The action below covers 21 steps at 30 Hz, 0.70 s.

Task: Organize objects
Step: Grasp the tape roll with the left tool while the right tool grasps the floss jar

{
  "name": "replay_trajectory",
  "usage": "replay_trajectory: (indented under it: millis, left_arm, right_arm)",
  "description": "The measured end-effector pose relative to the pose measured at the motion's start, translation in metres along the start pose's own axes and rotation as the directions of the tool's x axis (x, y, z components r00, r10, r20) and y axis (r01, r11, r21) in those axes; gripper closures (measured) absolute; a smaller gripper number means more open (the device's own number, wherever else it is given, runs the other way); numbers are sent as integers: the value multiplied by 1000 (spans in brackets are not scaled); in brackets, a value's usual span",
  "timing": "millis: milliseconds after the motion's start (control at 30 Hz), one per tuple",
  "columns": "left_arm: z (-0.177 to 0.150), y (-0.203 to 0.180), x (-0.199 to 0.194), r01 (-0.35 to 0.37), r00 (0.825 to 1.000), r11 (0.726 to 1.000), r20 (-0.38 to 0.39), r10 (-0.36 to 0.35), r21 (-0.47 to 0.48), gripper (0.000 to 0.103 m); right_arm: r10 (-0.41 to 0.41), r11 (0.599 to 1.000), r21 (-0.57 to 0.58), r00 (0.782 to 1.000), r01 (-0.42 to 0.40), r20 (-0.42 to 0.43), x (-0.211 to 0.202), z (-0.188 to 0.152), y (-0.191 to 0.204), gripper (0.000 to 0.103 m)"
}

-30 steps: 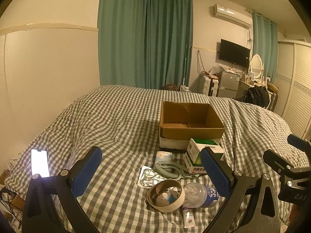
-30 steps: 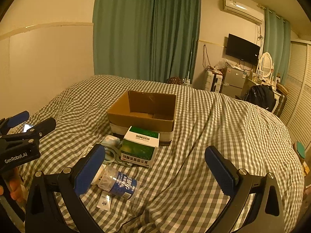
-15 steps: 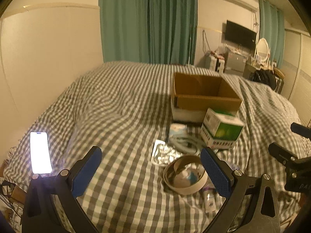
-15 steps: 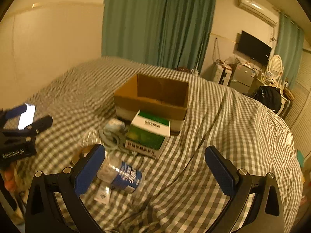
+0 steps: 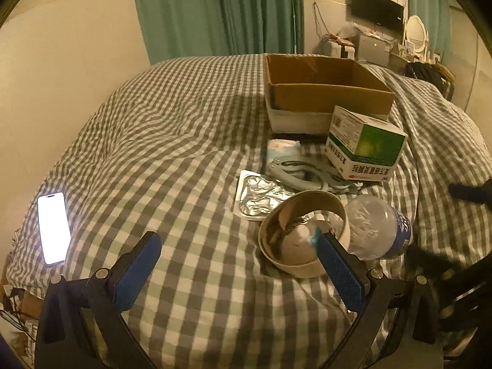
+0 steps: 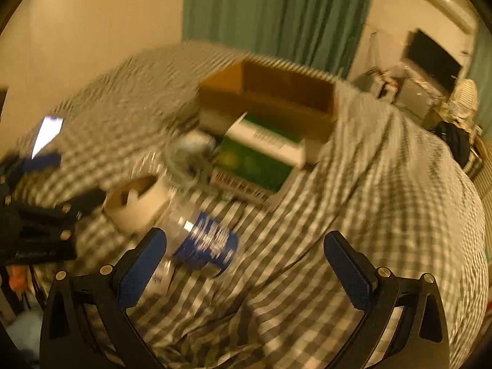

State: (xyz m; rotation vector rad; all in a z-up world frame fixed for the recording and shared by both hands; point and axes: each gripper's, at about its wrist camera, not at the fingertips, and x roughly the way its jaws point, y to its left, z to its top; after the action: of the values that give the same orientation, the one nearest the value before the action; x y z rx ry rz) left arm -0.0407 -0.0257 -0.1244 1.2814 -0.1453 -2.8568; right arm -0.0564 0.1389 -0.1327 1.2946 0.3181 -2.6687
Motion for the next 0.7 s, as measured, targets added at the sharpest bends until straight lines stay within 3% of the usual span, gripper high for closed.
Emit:
replay_trajectory:
  millis: [200,267,367,467,567,700]
  left_arm:
    - [3,7,9,-17,999,1000,-37,18,11,0]
    - [3,9,13,-6,998,1000,-55,7,11,0]
    - [4,9,12,43,997,999,-62,-42,13,0]
    - [5,1,14,112,991,993,-69,-110,25,0]
    - [5,-9,28,201,972,980,-128,-199,-3,0]
    - [6,-31,50,206,963,978,-181,-198,22,0]
  right_arm:
    - [49,995,-77,995,-56,-90,49,-1,23,3]
    - [52,993,-101,991,-65,-125,63,1,27,20]
    - [48,992,-106,988,-64,-145,76,5,25,26]
    - [75,994,-68,988,-85,-138,75,7,16,29]
    - [57,997,-39,993,-61,-104,63,9,4,35]
    - [5,1000,-24,998,-6,-68,38,9,-17,40]
